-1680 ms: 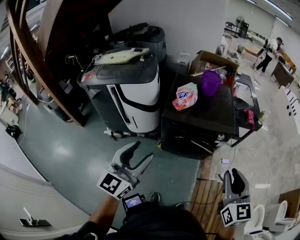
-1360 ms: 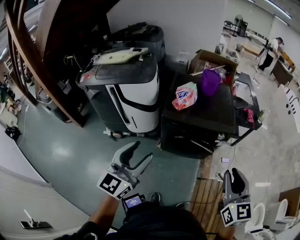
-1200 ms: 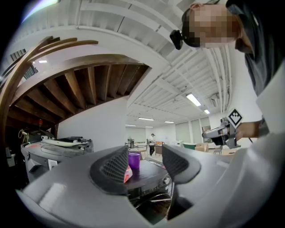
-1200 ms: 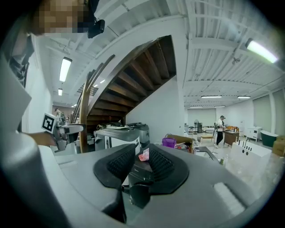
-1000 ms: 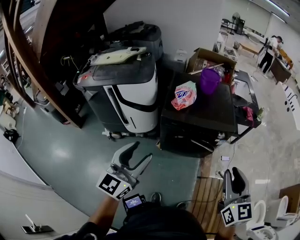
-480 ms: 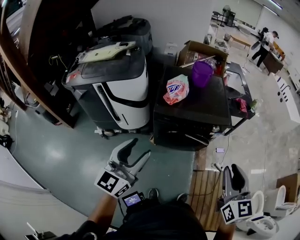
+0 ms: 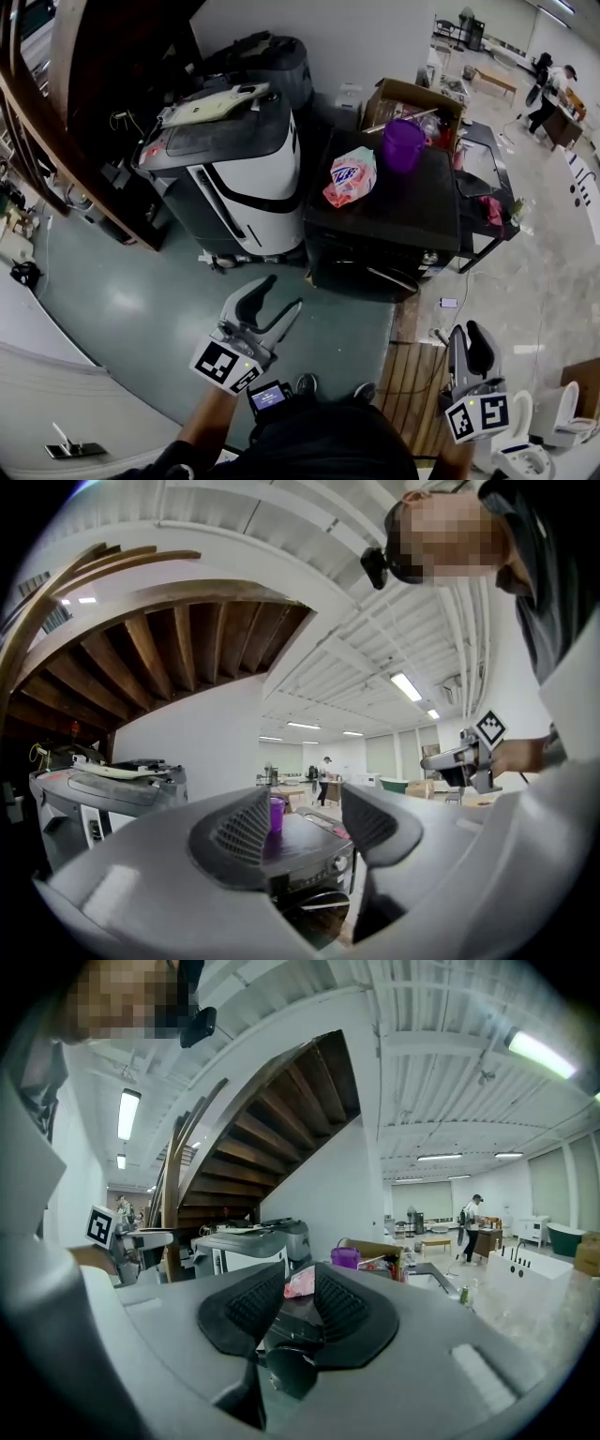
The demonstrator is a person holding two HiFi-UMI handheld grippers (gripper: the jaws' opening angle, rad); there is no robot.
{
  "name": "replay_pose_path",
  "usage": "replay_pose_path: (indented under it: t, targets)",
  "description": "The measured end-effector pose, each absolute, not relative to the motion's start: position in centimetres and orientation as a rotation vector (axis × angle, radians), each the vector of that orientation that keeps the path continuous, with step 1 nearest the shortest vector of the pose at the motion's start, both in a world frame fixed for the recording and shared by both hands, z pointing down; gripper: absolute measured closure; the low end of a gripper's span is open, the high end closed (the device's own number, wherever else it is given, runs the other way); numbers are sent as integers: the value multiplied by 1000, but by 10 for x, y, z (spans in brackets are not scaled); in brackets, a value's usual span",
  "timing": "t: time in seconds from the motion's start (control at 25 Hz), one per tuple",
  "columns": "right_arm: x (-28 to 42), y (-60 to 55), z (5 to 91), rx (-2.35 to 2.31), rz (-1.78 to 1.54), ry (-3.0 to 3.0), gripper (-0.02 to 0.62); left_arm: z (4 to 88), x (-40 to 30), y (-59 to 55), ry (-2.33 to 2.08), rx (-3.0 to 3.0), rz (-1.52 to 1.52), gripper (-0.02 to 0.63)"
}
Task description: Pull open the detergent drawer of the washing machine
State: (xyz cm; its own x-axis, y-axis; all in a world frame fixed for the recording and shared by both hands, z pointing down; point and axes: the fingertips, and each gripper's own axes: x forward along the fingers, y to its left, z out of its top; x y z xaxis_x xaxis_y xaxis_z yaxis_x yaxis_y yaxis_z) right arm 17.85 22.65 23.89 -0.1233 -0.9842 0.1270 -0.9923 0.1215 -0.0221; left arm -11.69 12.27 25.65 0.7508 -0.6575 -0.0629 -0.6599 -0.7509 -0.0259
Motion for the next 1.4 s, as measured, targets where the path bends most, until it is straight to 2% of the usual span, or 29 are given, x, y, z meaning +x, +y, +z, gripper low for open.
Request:
replay_pose_path:
  t: [0.76,1.4]
  targets:
    - [269,203,249,1822,173,-2525,500,241,-44,158,1334,-2758,24,321]
    - [271,173,250,1873,190,-2486,500,240,-46,114,1301,-2780,16,321]
